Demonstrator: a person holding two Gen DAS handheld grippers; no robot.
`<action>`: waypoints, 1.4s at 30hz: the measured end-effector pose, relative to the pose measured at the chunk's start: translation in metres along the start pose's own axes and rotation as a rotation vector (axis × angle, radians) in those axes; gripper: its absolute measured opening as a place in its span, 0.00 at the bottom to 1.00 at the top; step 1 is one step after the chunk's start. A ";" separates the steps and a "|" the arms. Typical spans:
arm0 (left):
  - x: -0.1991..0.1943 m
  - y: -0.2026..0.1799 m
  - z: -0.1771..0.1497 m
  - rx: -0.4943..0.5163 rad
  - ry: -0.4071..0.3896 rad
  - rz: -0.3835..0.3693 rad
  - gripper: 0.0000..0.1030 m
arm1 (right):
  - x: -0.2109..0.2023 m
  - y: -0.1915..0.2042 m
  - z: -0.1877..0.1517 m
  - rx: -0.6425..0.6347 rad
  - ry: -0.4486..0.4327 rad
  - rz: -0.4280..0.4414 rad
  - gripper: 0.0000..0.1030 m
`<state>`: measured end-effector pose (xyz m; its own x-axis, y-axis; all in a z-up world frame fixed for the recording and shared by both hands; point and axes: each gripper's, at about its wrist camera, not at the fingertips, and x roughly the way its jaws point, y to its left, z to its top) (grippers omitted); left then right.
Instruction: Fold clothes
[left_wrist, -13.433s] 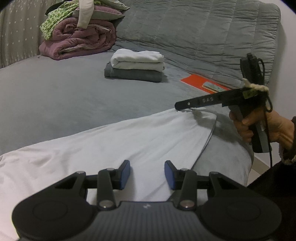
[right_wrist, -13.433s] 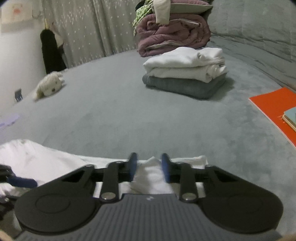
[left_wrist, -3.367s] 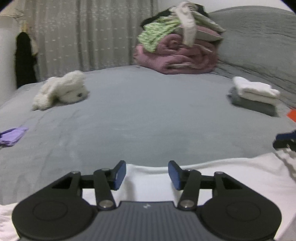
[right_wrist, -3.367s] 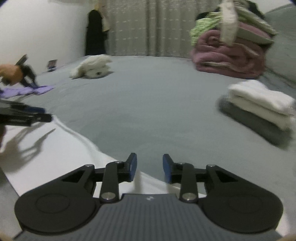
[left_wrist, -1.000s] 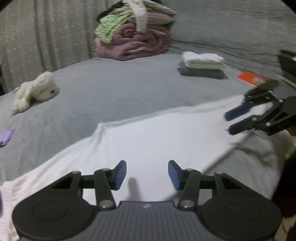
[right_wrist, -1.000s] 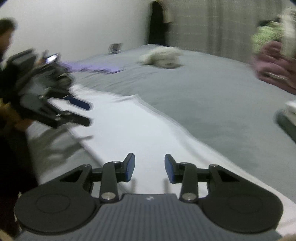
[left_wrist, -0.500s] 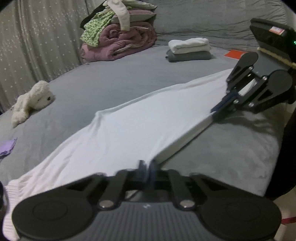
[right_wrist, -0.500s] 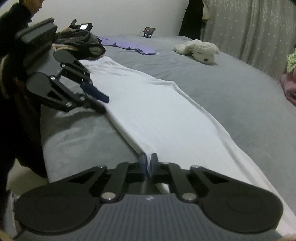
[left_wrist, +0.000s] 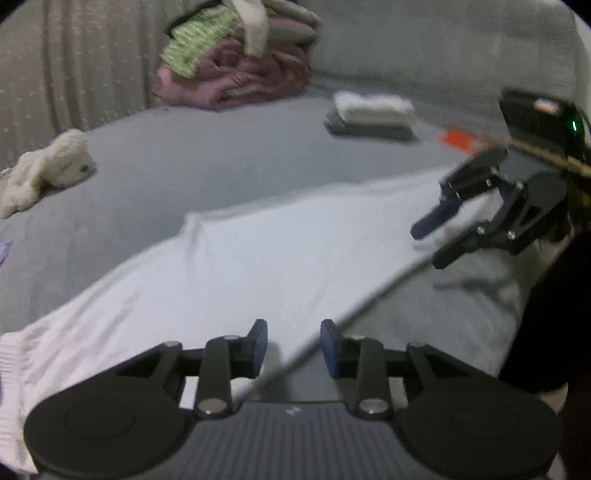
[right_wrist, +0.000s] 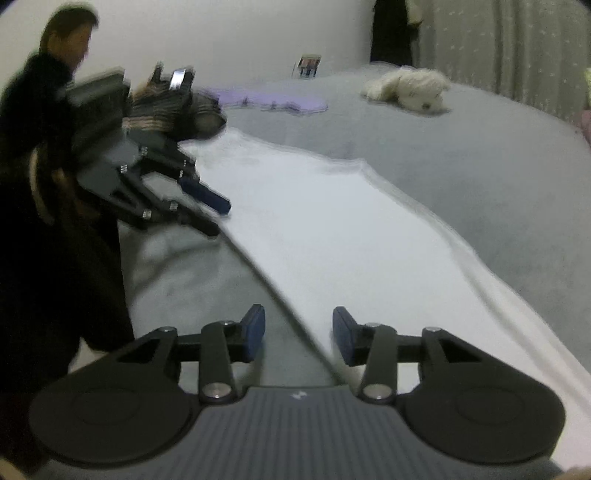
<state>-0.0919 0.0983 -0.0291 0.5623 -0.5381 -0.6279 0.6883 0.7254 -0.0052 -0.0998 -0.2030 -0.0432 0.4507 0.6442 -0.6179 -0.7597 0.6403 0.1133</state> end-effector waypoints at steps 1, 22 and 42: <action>0.000 0.005 0.001 -0.020 -0.014 0.016 0.31 | -0.001 -0.002 0.002 0.016 -0.025 -0.017 0.44; -0.067 0.087 -0.064 -0.237 0.011 0.143 0.39 | -0.081 -0.073 -0.081 0.333 -0.162 -0.382 0.47; 0.022 0.085 -0.008 -0.257 -0.016 0.275 0.59 | -0.019 -0.084 -0.031 0.348 -0.180 -0.527 0.61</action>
<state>-0.0246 0.1518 -0.0492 0.7184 -0.3135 -0.6210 0.3742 0.9267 -0.0350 -0.0588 -0.2824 -0.0649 0.8152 0.2480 -0.5234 -0.2333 0.9677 0.0952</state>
